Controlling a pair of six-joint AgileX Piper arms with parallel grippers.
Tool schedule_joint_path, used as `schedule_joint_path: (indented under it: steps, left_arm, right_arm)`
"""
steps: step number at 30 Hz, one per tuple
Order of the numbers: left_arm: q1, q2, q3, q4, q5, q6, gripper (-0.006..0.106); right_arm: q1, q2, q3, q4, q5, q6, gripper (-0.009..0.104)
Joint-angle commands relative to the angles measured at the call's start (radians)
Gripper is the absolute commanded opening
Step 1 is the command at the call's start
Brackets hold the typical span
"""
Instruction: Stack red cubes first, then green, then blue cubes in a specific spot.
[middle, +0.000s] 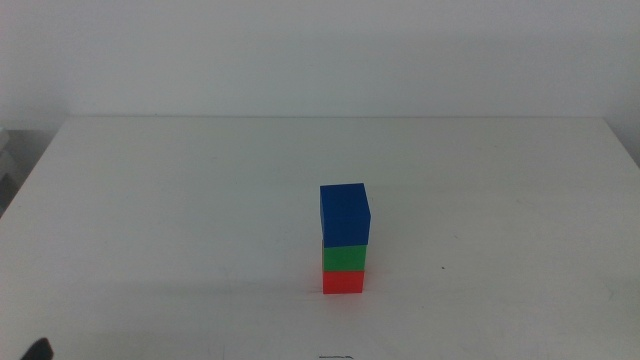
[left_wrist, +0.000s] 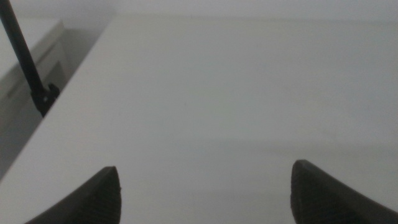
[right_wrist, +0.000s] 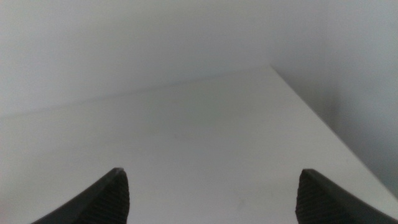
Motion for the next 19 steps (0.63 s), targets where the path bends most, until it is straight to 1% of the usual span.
schedule_joint_path:
  steps: [1, 4, 8, 14, 19]
  left_arm:
    - [-0.004, -0.021, 0.008, -0.006, -0.121, -0.007, 0.094]
    - [-0.004, -0.021, 0.058, -0.007, -0.199, -0.007, 0.094]
    - [-0.004, -0.021, 0.053, -0.007, -0.225, -0.007, 0.094]
    - [-0.004, -0.021, 0.055, -0.007, -0.231, -0.007, 0.094]
    - [-0.004, -0.021, 0.055, -0.007, -0.231, -0.007, 0.094]
  right_arm:
    - [-0.004, -0.018, 0.002, -0.03, -0.077, -0.01, 0.08]
    - [-0.004, -0.024, 0.033, -0.031, -0.079, -0.01, 0.08]
    - [-0.004, -0.024, 0.061, -0.038, -0.085, -0.01, 0.08]
    - [-0.004, -0.024, 0.069, -0.077, -0.076, -0.01, 0.08]
    - [-0.004, -0.024, 0.069, -0.079, -0.076, -0.01, 0.08]
